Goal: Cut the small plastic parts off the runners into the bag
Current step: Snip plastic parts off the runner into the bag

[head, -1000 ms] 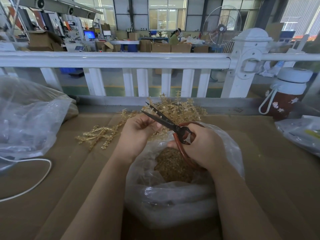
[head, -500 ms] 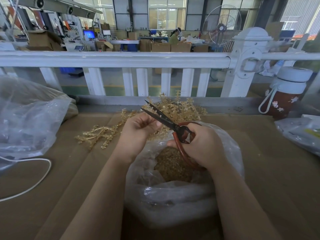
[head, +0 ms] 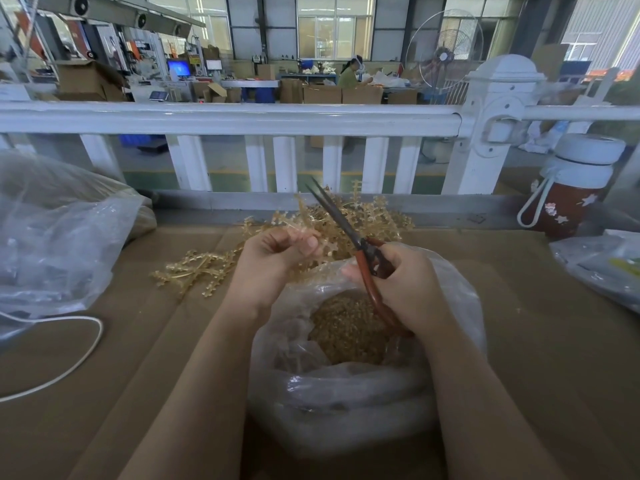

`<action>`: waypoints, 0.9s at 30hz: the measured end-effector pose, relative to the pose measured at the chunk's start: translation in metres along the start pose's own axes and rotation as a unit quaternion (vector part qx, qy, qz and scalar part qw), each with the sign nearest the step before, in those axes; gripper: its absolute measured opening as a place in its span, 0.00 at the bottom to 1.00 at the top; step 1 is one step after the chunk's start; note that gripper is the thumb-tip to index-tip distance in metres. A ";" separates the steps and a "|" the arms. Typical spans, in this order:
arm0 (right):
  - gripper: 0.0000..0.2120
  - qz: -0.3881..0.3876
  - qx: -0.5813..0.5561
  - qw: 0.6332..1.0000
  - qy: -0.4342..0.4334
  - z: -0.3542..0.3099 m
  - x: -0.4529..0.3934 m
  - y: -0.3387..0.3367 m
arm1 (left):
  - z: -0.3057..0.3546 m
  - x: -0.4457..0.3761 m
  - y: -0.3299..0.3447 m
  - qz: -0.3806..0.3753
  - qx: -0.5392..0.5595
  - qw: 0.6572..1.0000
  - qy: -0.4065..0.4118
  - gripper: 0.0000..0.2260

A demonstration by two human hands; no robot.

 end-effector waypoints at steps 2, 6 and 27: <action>0.12 -0.002 -0.047 0.999 0.010 0.000 -0.001 0.001 | -0.001 0.001 0.008 -0.032 -0.023 0.999 -0.001 0.02; 0.05 -0.021 -0.103 0.993 0.047 0.002 -0.003 0.004 | -0.003 0.004 0.019 -0.059 -0.069 0.996 0.004 0.05; 0.04 -0.004 -0.124 0.991 0.042 -0.002 -0.004 0.001 | -0.006 0.001 0.017 -0.017 -0.048 0.999 -0.017 0.04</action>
Point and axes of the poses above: each hand's wrist, its own x-axis away from the middle knuckle, its own y-axis out of the palm, z = x × y, the point moved 6 cm from there along -x, towards the middle knuckle, and after that the axes turned 5 degrees about x, right-handed, at the moved point
